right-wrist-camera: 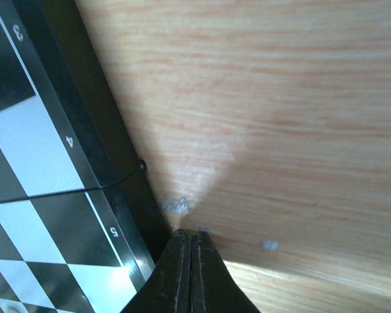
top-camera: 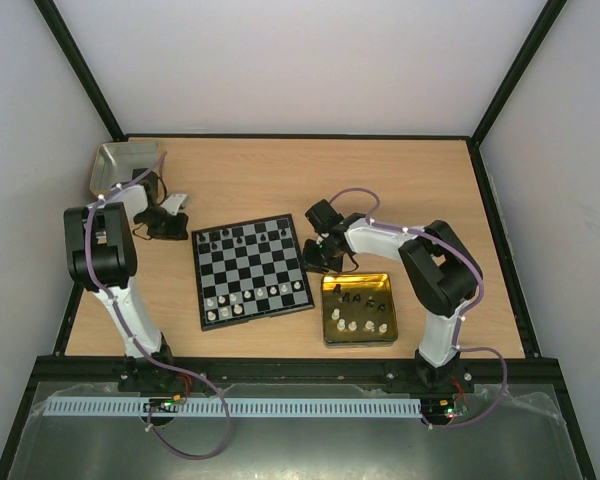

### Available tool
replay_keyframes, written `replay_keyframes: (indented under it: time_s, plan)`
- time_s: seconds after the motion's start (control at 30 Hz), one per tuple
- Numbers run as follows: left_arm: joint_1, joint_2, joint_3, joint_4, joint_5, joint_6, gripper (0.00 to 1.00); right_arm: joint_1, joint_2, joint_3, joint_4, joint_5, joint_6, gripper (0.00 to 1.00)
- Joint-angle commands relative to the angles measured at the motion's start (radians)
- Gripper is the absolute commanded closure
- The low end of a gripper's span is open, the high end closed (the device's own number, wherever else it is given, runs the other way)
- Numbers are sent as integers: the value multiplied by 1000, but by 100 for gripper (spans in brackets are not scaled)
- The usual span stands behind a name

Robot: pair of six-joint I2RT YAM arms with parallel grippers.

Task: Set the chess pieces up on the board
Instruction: Move the chessboard to the center of the board.

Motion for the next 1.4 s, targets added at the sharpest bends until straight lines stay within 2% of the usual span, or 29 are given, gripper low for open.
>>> replay_keyframes:
  time_s: [0.0, 0.4, 0.7, 1.0, 1.37]
  plan:
    - [-38, -38, -41, -55, 35, 25, 98, 37, -45, -17, -70, 17, -2, 98]
    - [-133, -93, -139, -64, 45, 35, 98, 80, -131, -81, -73, 45, 19, 98]
    - [-177, -169, -205, -100, 68, 53, 98, 74, -139, -89, -93, 85, 7, 98]
    - [-239, -222, -256, -135, 87, 69, 98, 13, -141, -84, -105, 99, -21, 98]
    - [-285, -220, -235, -190, 103, 94, 98, -82, -137, -25, -184, 118, -99, 98]
